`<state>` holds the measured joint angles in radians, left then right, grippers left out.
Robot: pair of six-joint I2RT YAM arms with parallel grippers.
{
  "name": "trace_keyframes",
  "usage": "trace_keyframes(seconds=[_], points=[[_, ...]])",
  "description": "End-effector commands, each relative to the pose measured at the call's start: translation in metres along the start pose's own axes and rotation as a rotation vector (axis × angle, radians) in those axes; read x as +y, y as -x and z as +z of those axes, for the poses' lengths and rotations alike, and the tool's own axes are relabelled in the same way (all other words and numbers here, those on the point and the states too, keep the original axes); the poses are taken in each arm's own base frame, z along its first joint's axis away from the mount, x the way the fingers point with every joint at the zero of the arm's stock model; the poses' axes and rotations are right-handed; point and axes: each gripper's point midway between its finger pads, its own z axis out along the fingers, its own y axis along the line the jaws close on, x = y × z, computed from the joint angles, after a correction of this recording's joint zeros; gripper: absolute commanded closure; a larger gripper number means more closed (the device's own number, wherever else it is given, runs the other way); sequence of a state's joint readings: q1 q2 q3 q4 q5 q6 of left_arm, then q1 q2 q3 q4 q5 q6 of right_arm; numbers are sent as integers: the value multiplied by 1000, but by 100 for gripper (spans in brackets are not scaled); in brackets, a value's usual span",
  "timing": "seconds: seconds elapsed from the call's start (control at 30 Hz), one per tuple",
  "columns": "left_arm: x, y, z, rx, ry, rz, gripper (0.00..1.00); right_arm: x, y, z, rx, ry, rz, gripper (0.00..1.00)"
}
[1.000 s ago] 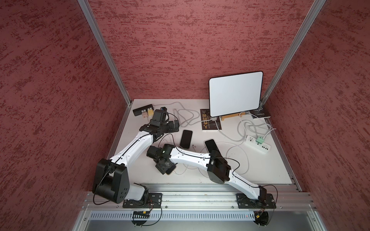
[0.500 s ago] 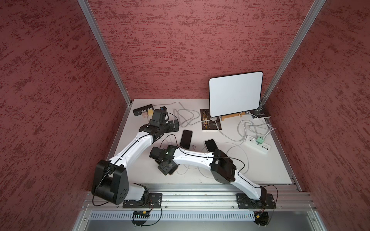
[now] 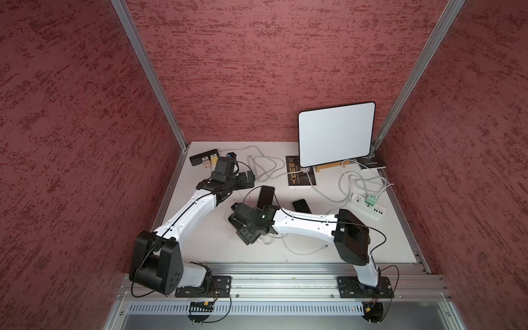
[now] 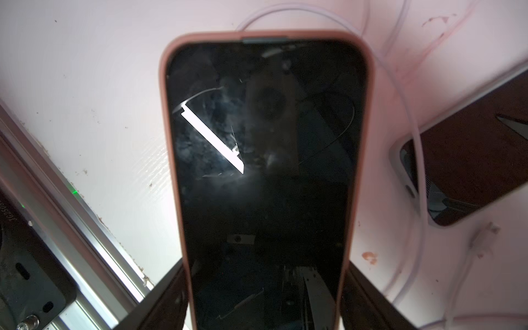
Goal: Unplug the charging cable from the phone
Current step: Pick up the phone at the center of the board.
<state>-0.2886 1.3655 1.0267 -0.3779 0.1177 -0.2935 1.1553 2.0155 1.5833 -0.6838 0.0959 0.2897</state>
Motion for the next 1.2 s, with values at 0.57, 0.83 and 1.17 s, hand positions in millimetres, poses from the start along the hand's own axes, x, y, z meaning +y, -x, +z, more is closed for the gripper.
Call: trace_keyframes(seconds=[0.57, 0.83, 1.17], points=[[-41, 16, -21, -96, -306, -28, 0, -49, 45, -69, -406, 542, 286, 84], [-51, 16, -23, -94, -372, -19, 0, -75, 52, -91, -519, 757, 412, 85], [-66, 13, -26, -72, -466, -15, 0, -101, 47, -119, -611, 938, 467, 85]])
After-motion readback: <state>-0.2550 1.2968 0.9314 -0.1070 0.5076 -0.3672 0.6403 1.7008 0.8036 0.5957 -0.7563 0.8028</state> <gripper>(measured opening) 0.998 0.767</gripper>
